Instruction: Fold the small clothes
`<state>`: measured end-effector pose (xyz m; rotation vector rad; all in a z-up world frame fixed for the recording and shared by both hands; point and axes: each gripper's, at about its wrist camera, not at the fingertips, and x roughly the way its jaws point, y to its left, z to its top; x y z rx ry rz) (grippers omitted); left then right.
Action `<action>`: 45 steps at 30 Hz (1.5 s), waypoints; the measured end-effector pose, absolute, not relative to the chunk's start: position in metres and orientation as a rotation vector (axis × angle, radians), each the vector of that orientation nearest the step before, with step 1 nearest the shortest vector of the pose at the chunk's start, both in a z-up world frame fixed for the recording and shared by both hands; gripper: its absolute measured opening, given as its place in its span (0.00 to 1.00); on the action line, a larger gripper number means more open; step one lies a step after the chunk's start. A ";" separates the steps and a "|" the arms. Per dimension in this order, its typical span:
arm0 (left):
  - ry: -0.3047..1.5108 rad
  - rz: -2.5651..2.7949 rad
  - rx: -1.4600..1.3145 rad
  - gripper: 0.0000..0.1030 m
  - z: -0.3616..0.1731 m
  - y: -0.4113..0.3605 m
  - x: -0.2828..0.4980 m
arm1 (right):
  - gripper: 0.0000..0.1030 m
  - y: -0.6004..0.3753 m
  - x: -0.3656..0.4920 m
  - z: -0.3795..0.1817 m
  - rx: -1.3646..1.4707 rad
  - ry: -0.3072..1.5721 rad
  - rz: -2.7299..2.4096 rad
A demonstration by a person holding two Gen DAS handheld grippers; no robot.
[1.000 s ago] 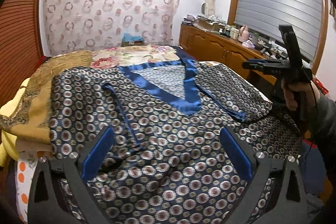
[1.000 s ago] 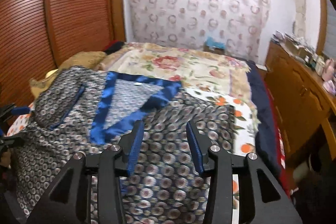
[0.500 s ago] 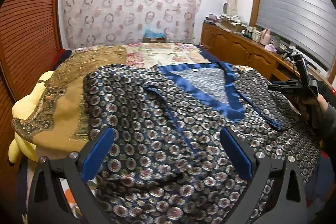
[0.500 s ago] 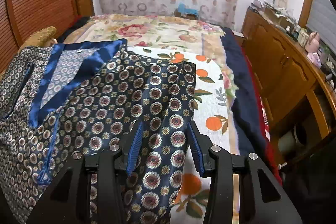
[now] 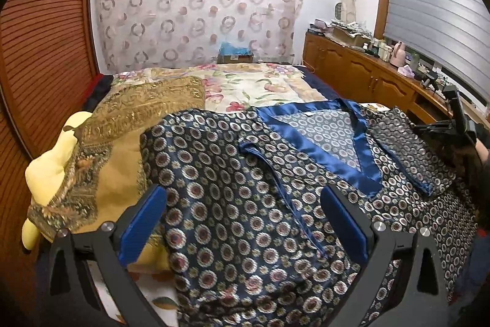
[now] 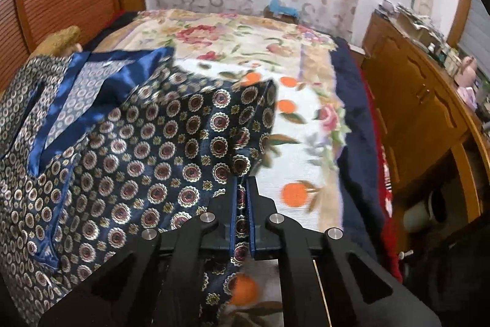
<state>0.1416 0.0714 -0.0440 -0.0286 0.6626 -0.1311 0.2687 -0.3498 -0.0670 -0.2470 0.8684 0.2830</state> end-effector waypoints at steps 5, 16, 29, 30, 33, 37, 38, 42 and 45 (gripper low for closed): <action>0.676 -0.089 -0.020 0.99 -0.045 0.089 0.152 | 0.10 -0.376 0.283 -0.053 -0.181 0.844 0.232; 0.731 -0.015 -0.054 0.99 -0.054 0.130 0.175 | 0.41 -0.362 0.311 -0.073 -0.098 0.867 0.307; 0.774 -0.055 -0.086 0.74 -0.055 0.142 0.208 | 0.43 -0.363 0.322 -0.079 -0.117 0.874 0.281; 0.779 -0.049 -0.082 0.69 -0.056 0.144 0.212 | 0.43 -0.362 0.322 -0.079 -0.116 0.874 0.281; 0.805 -0.033 -0.079 0.58 -0.060 0.149 0.220 | 0.44 -0.361 0.322 -0.080 -0.125 0.874 0.277; 0.849 -0.052 -0.118 0.50 -0.069 0.154 0.229 | 0.45 -0.360 0.321 -0.080 -0.125 0.874 0.276; 0.854 -0.057 -0.120 0.50 -0.071 0.153 0.231 | 0.45 -0.360 0.321 -0.080 -0.126 0.874 0.276; 0.855 -0.073 -0.124 0.50 -0.072 0.149 0.233 | 0.45 -0.361 0.322 -0.080 -0.126 0.874 0.276; 0.864 -0.076 -0.126 0.50 -0.074 0.149 0.238 | 0.45 -0.360 0.321 -0.080 -0.129 0.874 0.275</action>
